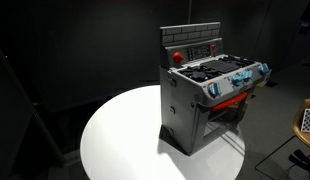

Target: Press the orange button from the stove

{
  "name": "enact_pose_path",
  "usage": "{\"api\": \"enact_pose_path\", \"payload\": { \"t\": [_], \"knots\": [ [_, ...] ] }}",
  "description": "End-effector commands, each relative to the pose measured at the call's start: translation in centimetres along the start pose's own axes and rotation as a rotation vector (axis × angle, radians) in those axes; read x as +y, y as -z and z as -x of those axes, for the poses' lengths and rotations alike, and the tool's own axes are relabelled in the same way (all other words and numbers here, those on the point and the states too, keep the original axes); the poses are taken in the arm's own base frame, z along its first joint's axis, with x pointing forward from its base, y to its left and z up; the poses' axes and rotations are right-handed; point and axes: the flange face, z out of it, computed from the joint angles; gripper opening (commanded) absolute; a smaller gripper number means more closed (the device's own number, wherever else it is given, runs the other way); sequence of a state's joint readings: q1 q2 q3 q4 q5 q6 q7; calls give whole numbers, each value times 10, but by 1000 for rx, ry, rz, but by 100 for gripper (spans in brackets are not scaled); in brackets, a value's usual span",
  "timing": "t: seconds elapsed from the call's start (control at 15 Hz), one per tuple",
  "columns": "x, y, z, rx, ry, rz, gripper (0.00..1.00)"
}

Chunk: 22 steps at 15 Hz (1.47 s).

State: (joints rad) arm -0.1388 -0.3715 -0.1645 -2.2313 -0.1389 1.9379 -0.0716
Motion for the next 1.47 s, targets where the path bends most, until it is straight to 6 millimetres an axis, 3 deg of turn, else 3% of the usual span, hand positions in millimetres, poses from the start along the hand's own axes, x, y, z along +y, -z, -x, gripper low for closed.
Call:
{"api": "enact_pose_path", "payload": {
  "t": [0.0,0.27,0.8,1.4],
  "knots": [
    [-9,0,-23,75,-22,-33,100],
    [-14,-5,-36,123,-21,-37,100],
    [-13,-9,-30,113,0,-28,100],
    [-30,-40,-69,211,-48,-130,100]
  ]
}}
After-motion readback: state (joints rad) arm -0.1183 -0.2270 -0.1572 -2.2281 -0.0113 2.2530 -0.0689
